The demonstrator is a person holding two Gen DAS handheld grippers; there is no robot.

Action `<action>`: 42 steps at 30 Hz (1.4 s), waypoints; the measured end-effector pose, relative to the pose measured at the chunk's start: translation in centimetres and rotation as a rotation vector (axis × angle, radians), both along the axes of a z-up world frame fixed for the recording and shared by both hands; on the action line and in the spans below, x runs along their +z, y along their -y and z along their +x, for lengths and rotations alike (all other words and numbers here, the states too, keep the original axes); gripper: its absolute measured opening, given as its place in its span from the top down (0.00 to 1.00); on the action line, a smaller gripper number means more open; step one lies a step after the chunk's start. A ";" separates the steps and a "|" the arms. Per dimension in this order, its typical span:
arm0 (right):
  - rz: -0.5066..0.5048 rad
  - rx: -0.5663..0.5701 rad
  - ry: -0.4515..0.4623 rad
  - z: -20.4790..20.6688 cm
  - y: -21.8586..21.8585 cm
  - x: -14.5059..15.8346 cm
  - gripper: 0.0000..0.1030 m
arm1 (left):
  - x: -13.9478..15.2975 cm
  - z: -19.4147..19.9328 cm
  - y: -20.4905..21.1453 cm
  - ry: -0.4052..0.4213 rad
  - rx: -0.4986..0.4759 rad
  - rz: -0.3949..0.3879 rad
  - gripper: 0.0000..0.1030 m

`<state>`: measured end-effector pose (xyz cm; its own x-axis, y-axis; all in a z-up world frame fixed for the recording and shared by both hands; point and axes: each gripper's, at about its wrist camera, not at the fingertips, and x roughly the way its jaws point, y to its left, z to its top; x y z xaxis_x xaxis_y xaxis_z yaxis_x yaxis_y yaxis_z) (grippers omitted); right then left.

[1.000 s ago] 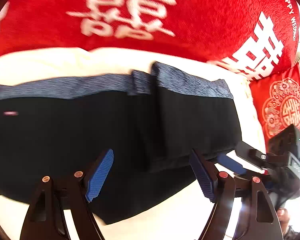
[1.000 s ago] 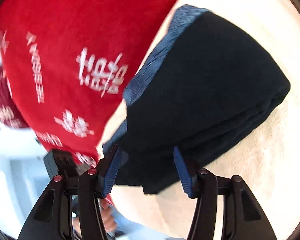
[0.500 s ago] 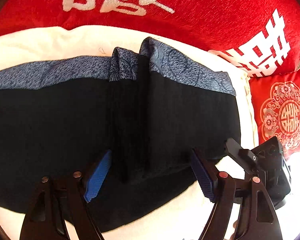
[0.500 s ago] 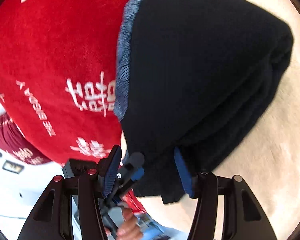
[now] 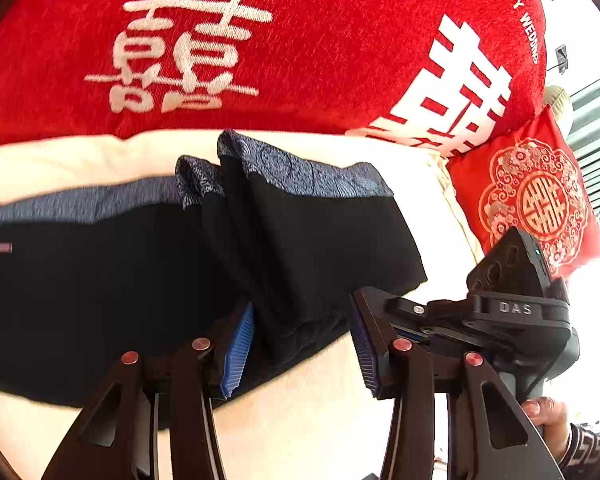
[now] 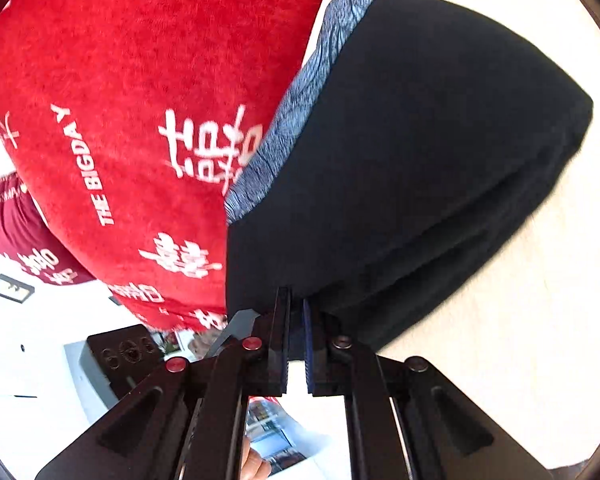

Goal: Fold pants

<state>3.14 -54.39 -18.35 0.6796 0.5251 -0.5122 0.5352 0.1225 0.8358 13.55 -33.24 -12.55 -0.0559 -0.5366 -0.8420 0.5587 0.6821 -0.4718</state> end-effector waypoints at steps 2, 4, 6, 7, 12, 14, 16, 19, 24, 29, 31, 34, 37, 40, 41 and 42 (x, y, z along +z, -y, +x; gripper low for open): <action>-0.013 0.034 -0.036 -0.3 -0.6 -0.8 0.93 | -1.4 -0.5 -0.6 -0.009 0.006 0.041 0.54; 0.027 0.060 -0.067 -0.8 -1.5 -2.6 0.91 | -3.6 -0.1 -1.1 -0.067 0.040 0.073 0.54; 0.065 0.054 -0.084 -1.4 -2.2 -3.6 0.72 | -4.4 0.2 -1.6 -0.090 0.063 0.064 0.54; 0.071 0.039 -0.085 -2.0 -2.3 -3.9 0.48 | -4.4 0.3 -1.7 -0.083 0.064 0.060 0.54; 0.094 -0.037 -0.015 -3.2 -1.3 -3.0 0.41 | -3.1 0.4 -2.2 -0.048 0.040 0.098 0.53; 0.046 -0.028 0.016 -2.9 -0.5 -1.2 0.41 | -1.8 0.6 -3.2 -0.006 0.048 0.123 0.53; 0.011 -0.030 0.008 -2.4 0.5 -0.2 0.41 | -1.3 1.1 -3.9 0.014 0.064 0.143 0.47; 0.055 -0.068 -0.024 -1.8 1.4 -1.6 0.41 | -1.2 2.3 -3.7 0.016 0.110 0.122 0.26; 0.088 -0.099 -0.027 -1.9 1.8 -3.1 0.41 | -2.7 2.7 -0.3 -0.015 0.066 0.067 0.26; 0.101 -0.149 -0.026 -2.1 2.3 -3.5 0.68 | -4.1 1.7 1.9 -0.020 0.004 0.086 0.41; 0.083 -0.108 -0.050 -1.2 2.3 -3.6 0.94 | -3.7 1.4 2.2 -0.014 -0.009 0.104 0.41; 0.042 0.002 -0.020 -0.1 1.7 -1.7 0.95 | -2.2 0.8 1.6 0.001 -0.008 0.102 0.41; -0.005 0.083 -0.067 0.1 0.8 -1.4 0.95 | -1.8 0.0 0.5 0.047 0.018 0.146 0.27; -0.003 0.113 -0.148 -0.2 0.4 -3.7 0.95 | -3.0 -0.3 -0.6 0.065 0.049 0.239 0.27; 0.000 0.135 -0.181 -0.5 0.1 -4.6 0.96 | -3.2 -0.3 -0.9 0.061 0.058 0.249 0.27; 0.008 0.150 -0.184 -0.6 -0.1 -4.9 0.96 | -3.2 -0.2 -1.3 0.065 0.074 0.259 0.27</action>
